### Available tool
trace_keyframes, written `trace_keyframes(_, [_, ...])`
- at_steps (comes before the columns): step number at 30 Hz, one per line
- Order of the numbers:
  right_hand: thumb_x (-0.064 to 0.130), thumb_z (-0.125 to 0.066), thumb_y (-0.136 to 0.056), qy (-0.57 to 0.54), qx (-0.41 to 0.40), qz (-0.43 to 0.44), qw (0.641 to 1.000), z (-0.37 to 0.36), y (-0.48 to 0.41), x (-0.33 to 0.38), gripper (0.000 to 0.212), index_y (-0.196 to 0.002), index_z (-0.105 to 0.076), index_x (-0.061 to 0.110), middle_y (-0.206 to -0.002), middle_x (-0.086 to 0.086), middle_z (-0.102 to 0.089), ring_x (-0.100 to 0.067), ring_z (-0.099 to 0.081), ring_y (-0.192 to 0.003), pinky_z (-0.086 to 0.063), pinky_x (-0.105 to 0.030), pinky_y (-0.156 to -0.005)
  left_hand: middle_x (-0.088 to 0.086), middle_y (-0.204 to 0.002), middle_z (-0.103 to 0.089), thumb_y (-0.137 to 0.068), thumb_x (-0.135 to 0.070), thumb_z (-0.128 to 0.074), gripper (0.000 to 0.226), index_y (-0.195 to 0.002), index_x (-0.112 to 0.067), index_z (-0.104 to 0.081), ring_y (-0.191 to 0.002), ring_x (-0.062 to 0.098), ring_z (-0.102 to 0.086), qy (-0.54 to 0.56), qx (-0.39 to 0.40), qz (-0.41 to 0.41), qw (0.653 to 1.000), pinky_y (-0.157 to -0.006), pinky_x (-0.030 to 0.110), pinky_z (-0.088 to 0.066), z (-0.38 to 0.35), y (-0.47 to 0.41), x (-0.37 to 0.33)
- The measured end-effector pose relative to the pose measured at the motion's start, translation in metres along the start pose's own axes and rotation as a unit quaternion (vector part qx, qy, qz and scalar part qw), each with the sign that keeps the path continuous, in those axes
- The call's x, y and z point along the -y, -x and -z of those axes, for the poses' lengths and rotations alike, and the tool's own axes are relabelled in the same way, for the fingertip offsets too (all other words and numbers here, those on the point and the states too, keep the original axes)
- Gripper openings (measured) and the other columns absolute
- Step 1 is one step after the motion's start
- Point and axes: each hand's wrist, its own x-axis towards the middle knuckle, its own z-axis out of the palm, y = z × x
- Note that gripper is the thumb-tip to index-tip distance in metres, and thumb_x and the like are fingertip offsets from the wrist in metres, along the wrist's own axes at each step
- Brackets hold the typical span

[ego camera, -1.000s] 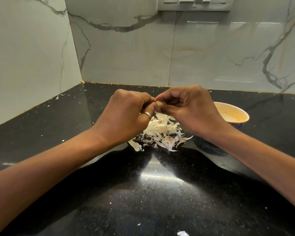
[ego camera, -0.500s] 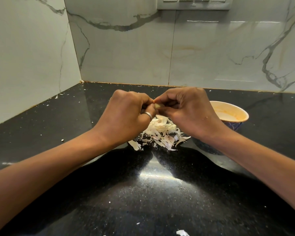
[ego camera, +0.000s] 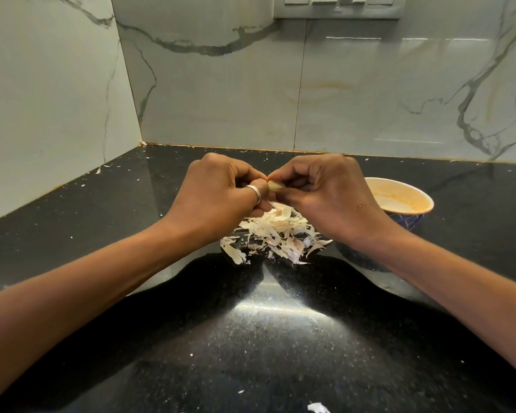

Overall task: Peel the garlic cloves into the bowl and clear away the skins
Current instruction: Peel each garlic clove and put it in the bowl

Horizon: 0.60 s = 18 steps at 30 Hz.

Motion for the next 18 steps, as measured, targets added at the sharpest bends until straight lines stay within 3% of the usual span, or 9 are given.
trace_keyframes(6, [0.016,-0.087,-0.08,-0.057,0.011,-0.035,0.998,0.002,0.0,0.0,0.015,-0.094,-0.081,0.016,-0.086,0.008,-0.079,-0.004,-0.075,-0.079,-0.061,-0.025,-0.076,0.016,-0.088,-0.076,-0.098,-0.004,-0.061,0.011,-0.097,-0.003,-0.072,-0.081,0.021,-0.077,0.157,0.036,0.097,0.982,-0.069,0.029,-0.063,0.006,-0.001,-0.005])
trace_keyframes(9, [0.016,-0.087,-0.08,-0.075,0.006,-0.05,0.996,0.003,-0.001,-0.002,0.015,-0.094,-0.081,0.018,-0.085,0.007,-0.079,-0.007,-0.075,-0.079,-0.059,-0.025,-0.073,0.01,-0.089,-0.077,-0.099,-0.007,-0.061,0.012,-0.101,-0.006,-0.072,-0.082,0.019,-0.076,0.153,0.038,0.098,0.983,-0.066,0.032,-0.063,0.006,-0.002,-0.005])
trace_keyframes(13, [0.014,-0.087,-0.08,-0.072,-0.004,-0.067,0.995,0.001,-0.001,-0.003,0.017,-0.095,-0.079,0.016,-0.085,0.006,-0.078,-0.009,-0.075,-0.079,-0.062,-0.034,-0.078,0.007,-0.086,-0.075,-0.101,-0.006,-0.055,0.019,-0.101,-0.013,-0.073,-0.077,0.017,-0.075,0.122,-0.015,0.075,0.99,-0.061,0.034,-0.062,0.009,-0.004,-0.003])
trace_keyframes(18, [0.014,-0.087,-0.08,-0.067,-0.004,-0.075,0.995,0.0,-0.001,-0.002,0.019,-0.097,-0.079,0.015,-0.086,0.005,-0.078,-0.009,-0.076,-0.081,-0.063,-0.038,-0.082,0.007,-0.081,-0.076,-0.091,-0.004,-0.07,0.011,-0.096,-0.014,-0.075,-0.076,0.019,-0.075,0.094,-0.031,0.04,0.994,-0.063,0.033,-0.062,0.01,-0.005,-0.001])
